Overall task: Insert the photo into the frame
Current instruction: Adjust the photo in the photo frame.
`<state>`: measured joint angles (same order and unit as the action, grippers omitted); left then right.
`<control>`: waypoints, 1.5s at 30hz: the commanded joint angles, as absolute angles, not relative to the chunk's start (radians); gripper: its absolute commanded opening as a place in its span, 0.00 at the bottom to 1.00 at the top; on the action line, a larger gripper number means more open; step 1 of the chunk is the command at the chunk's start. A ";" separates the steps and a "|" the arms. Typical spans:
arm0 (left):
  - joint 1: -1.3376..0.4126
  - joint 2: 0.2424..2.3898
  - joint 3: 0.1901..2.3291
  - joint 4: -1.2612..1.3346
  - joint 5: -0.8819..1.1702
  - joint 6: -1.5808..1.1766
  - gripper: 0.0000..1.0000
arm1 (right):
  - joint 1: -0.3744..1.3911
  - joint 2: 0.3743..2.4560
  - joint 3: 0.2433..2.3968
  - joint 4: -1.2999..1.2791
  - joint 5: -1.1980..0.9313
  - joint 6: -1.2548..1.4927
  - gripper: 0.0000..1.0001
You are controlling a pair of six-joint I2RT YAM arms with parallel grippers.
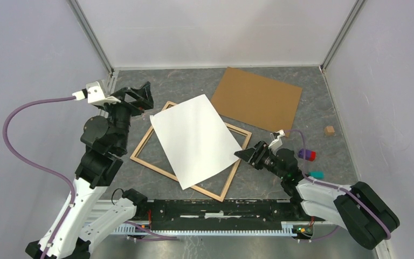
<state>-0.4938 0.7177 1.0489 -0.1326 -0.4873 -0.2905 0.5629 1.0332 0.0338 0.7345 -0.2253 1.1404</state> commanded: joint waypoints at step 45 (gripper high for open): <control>-0.478 0.755 1.080 -0.125 -0.454 -0.334 1.00 | 0.671 1.551 0.391 0.943 0.030 0.878 0.00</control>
<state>-0.4824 0.7612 1.0523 -0.1329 -0.4599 -0.2913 0.6731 1.6108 0.3725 0.9577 0.0605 0.9394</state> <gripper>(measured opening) 0.996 0.006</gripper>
